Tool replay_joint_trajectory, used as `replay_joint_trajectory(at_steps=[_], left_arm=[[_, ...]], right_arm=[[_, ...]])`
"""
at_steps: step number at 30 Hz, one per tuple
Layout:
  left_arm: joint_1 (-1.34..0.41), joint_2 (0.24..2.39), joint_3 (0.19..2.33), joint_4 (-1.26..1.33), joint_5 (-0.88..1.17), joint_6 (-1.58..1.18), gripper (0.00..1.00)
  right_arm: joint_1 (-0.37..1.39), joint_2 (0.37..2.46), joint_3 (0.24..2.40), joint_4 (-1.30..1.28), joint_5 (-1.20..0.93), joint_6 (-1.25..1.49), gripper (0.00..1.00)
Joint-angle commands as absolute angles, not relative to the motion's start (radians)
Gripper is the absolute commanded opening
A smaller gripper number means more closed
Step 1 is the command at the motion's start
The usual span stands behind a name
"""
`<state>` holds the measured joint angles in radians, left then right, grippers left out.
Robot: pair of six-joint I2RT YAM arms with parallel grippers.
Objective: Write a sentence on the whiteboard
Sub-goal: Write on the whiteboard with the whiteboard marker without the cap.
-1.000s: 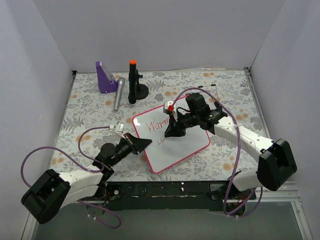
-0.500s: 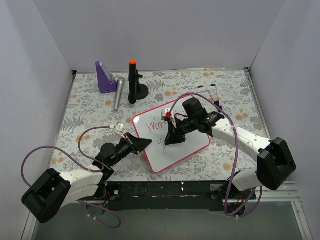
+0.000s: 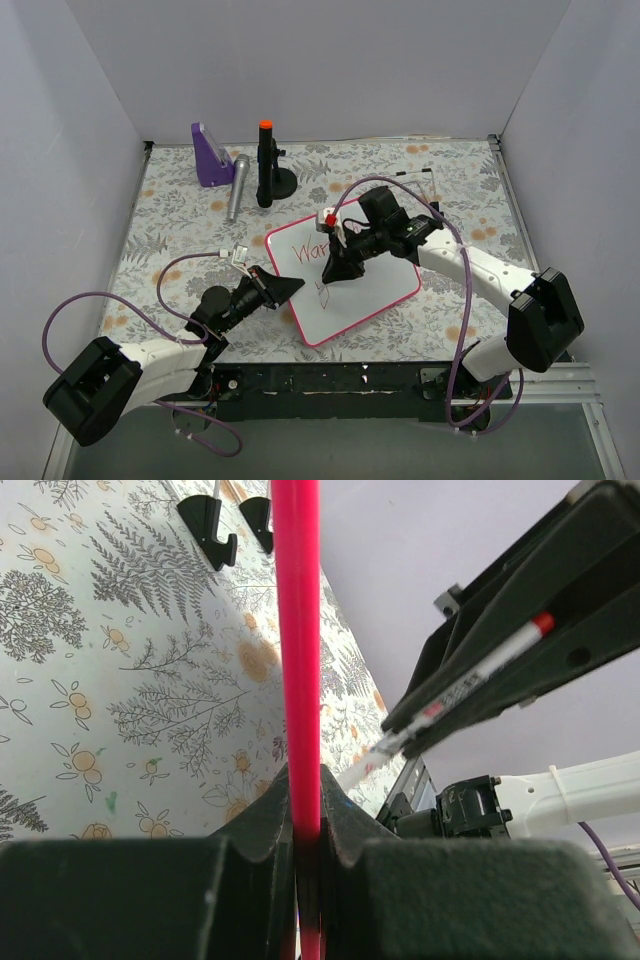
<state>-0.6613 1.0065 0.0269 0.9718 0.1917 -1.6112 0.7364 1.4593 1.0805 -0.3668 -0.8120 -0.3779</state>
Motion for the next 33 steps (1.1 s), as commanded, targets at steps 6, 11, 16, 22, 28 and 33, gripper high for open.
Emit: replay_joint_trajectory(at_steps=[6, 11, 16, 22, 28, 33], left_arm=[[-0.666, 0.977, 0.026, 1.150, 0.207, -1.628, 0.00], [-0.666, 0.986, 0.028, 1.160, 0.210, -1.629, 0.00], [-0.666, 0.980, 0.026, 1.157, 0.212, -1.631, 0.00], [-0.666, 0.976, 0.023, 1.150, 0.206, -1.631, 0.00], [-0.666, 0.976, 0.023, 1.154, 0.206, -1.629, 0.00], [-0.666, 0.976, 0.025, 1.152, 0.206, -1.632, 0.00]], right_arm=[[0.626, 1.382, 1.114, -0.308, -0.887, -0.345, 0.01], [0.568, 1.327, 1.055, -0.262, -0.906, -0.336, 0.01], [0.557, 1.295, 1.022, -0.250, -0.928, -0.359, 0.01], [0.554, 1.302, 0.997, -0.236, -0.946, -0.371, 0.01], [0.552, 1.310, 0.991, -0.230, -0.948, -0.385, 0.01], [0.551, 1.316, 0.988, -0.222, -0.953, -0.383, 0.01]])
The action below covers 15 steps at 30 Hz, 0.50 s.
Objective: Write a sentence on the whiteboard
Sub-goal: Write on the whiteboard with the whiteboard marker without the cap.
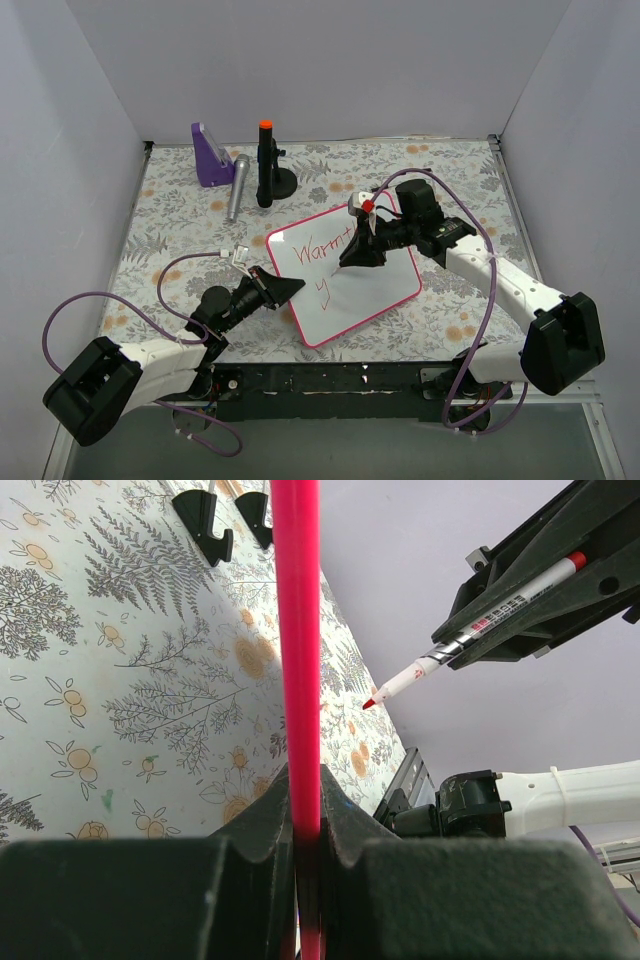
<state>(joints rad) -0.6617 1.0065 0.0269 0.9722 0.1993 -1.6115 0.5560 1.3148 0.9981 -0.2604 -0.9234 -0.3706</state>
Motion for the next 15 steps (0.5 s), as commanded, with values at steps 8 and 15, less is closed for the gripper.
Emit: replay_joint_trajectory(at_steps=[8, 15], left_arm=[[-0.664, 0.976, 0.026, 1.154, 0.206, -1.634, 0.00], [-0.666, 0.974, 0.026, 1.154, 0.206, -1.635, 0.00]], right_arm=[[0.551, 1.319, 0.988, -0.218, -0.948, -0.390, 0.01], [0.549, 1.313, 0.980, -0.207, -0.945, -0.391, 0.01]])
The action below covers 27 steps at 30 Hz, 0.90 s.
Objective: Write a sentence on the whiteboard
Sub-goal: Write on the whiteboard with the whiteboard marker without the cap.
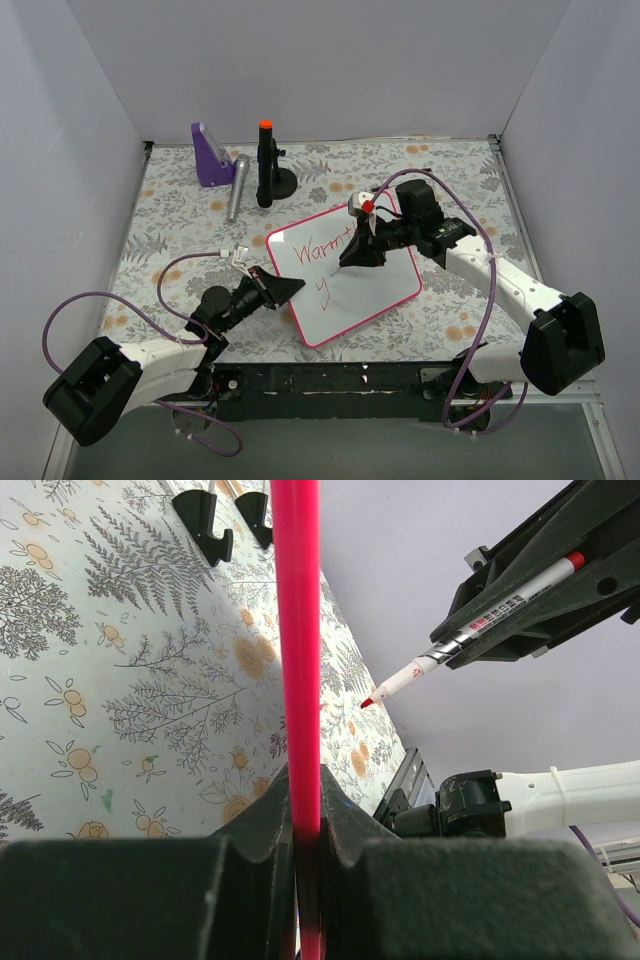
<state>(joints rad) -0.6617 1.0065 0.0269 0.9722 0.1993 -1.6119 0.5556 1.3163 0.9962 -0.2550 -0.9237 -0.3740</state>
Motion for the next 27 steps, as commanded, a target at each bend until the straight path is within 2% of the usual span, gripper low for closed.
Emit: replay_joint_trajectory(at_steps=[1, 27], left_arm=[[-0.666, 0.974, 0.025, 1.155, 0.206, -1.635, 0.00], [-0.666, 0.965, 0.020, 1.155, 0.201, -1.641, 0.00]], right_arm=[[0.549, 1.309, 0.979, -0.206, -0.945, -0.390, 0.01], [0.535, 1.289, 0.953, -0.181, -0.963, -0.382, 0.01]])
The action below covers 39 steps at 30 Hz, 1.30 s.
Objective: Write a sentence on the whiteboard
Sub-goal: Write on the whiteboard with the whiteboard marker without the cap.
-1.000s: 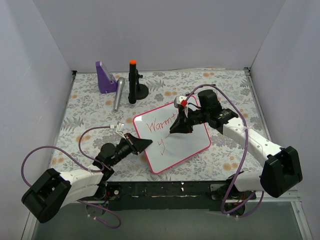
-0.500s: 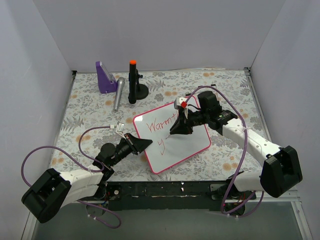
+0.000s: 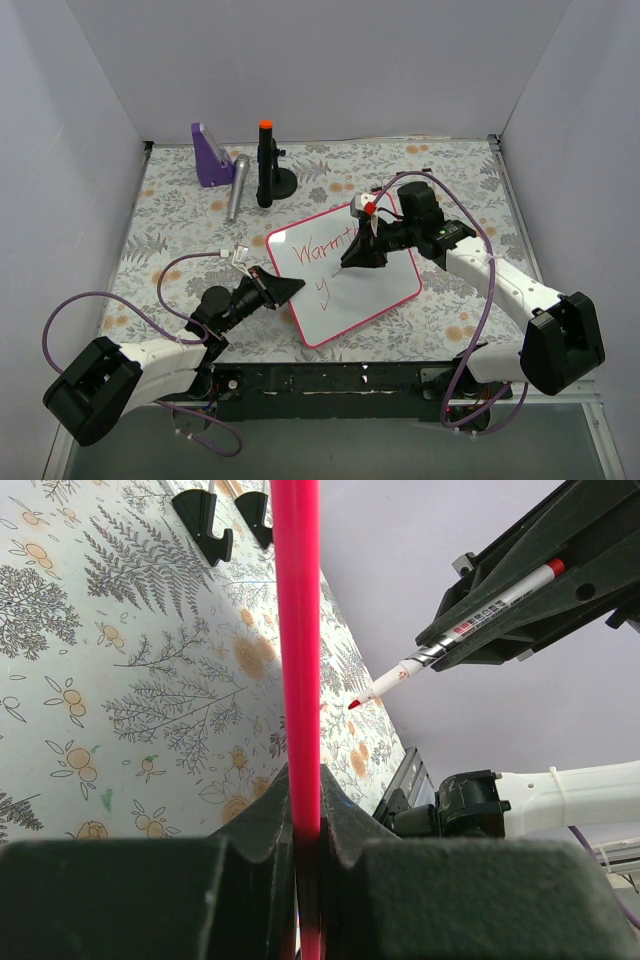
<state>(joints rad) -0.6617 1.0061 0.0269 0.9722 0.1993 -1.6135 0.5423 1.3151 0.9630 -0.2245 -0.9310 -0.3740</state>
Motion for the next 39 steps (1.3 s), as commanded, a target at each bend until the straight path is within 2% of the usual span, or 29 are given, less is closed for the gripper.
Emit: replay_joint_trajectory(at_steps=[1, 39], left_arm=[[-0.666, 0.965, 0.018, 1.155, 0.201, -1.641, 0.00], [-0.666, 0.976, 0.018, 1.166, 0.204, -1.643, 0.00]], right_arm=[[0.535, 1.287, 0.953, -0.181, -0.965, -0.382, 0.01], [0.532, 1.285, 0.942, -0.166, -0.969, -0.371, 0.01]])
